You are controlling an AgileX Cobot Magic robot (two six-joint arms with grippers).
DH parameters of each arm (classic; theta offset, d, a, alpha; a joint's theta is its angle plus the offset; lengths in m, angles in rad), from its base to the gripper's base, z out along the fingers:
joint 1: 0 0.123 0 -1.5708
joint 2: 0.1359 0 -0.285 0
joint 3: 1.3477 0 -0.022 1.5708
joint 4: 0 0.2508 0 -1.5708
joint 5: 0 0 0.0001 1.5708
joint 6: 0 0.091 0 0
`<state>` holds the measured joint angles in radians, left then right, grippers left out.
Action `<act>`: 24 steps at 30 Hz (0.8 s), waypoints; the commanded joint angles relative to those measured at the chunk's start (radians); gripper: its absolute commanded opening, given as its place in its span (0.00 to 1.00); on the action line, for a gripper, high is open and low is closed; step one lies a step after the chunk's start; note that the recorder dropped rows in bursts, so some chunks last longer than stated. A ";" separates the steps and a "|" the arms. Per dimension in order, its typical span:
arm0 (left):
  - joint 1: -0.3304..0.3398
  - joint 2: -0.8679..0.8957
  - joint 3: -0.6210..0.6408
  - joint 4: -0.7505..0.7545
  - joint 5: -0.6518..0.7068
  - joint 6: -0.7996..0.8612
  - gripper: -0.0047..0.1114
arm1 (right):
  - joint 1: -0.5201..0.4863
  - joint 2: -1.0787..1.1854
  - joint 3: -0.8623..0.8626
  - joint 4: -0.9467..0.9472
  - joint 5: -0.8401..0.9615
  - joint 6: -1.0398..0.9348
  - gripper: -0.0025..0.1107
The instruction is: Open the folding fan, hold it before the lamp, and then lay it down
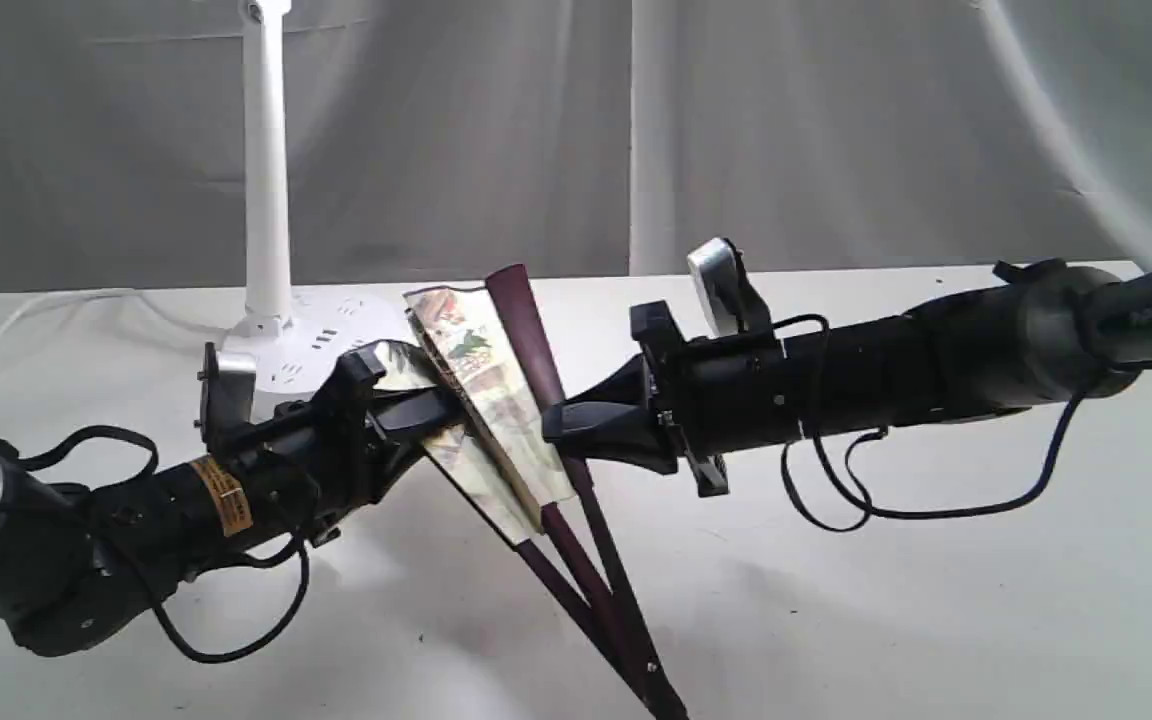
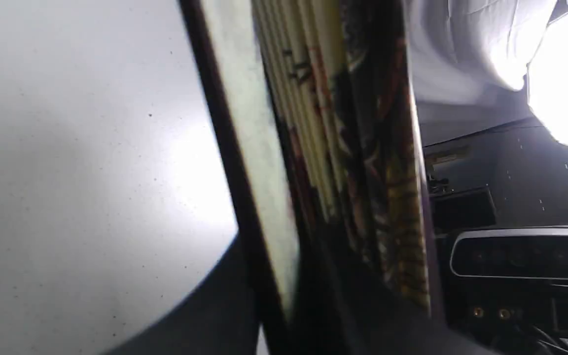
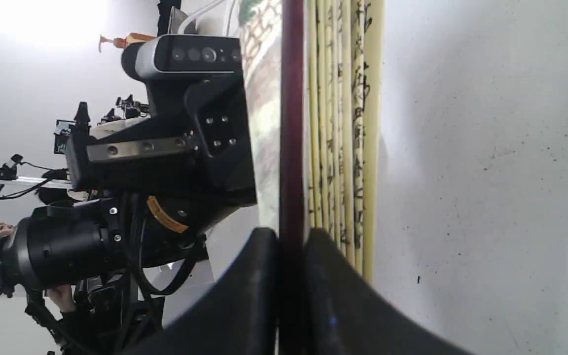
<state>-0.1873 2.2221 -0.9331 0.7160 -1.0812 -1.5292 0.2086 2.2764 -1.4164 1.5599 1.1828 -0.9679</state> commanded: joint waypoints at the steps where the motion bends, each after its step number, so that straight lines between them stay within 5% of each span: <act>1: -0.003 0.001 -0.003 0.033 0.033 0.013 0.04 | 0.001 -0.013 0.001 0.018 0.038 -0.012 0.02; 13: -0.003 0.001 -0.003 0.110 -0.044 -0.017 0.04 | 0.001 -0.013 0.001 0.018 0.038 -0.016 0.04; 24: -0.001 0.001 -0.003 0.138 -0.070 -0.044 0.04 | -0.001 -0.013 0.000 0.018 0.038 -0.050 0.50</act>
<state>-0.1855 2.2221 -0.9352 0.8207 -1.1520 -1.5778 0.2086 2.2764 -1.4164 1.5364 1.2014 -0.9973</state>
